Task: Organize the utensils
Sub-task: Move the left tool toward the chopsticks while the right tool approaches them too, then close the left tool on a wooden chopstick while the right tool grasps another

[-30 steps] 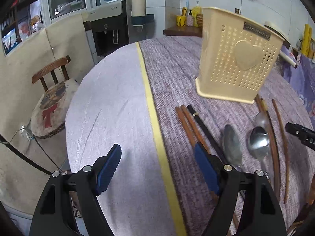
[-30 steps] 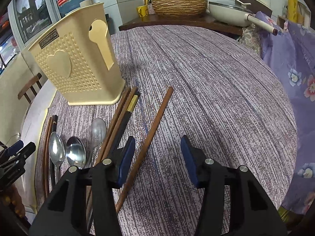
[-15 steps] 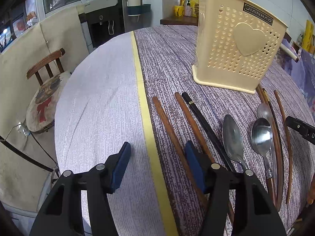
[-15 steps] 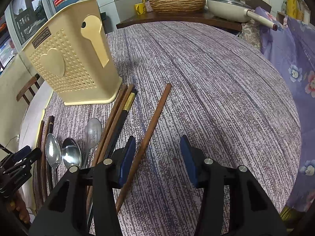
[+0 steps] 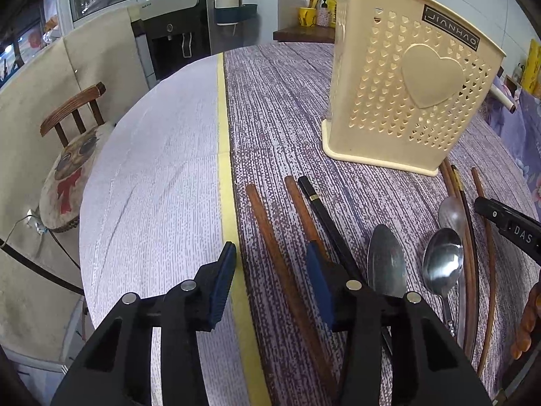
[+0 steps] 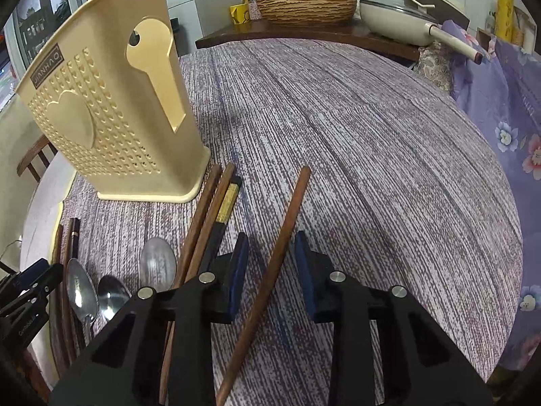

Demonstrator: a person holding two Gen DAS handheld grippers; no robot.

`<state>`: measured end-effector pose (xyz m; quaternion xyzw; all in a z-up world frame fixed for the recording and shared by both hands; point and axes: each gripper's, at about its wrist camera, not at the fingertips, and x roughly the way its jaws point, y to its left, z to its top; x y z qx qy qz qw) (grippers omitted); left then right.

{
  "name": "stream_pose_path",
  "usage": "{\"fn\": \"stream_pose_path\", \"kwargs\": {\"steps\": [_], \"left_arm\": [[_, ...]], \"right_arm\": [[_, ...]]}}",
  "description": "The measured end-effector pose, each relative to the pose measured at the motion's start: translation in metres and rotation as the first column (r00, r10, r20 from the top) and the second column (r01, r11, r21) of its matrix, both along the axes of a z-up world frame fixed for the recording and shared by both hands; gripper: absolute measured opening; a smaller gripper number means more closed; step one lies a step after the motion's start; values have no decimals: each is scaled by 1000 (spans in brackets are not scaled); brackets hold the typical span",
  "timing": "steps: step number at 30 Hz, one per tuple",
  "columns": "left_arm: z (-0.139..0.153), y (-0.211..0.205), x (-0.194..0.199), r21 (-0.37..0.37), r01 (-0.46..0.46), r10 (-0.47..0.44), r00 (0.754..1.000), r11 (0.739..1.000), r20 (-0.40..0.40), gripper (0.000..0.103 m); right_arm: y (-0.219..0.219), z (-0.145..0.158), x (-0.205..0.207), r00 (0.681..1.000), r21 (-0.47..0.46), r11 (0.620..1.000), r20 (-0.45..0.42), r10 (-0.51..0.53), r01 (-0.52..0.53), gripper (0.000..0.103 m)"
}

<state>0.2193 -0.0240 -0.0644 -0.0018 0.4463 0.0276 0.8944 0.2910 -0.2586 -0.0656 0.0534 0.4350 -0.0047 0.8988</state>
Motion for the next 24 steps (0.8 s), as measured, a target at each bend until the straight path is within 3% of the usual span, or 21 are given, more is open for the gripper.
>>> {"fn": "stream_pose_path", "kwargs": {"steps": [5,16,24], "left_arm": [[0,-3,7,13,-3,3,1000,1000,-4,40],[1,-3,18,29,12,-11,1000,999,-13,18],[0,-5,15,36,11,-11,1000,999,3,15]], "right_arm": [[5,0,11,1000,-29,1000,2,-2,2,23],[11,0,27,1000,-42,999,10,2,-2,13],[19,-1,27,1000,-58,998,24,7,-6,11]]}}
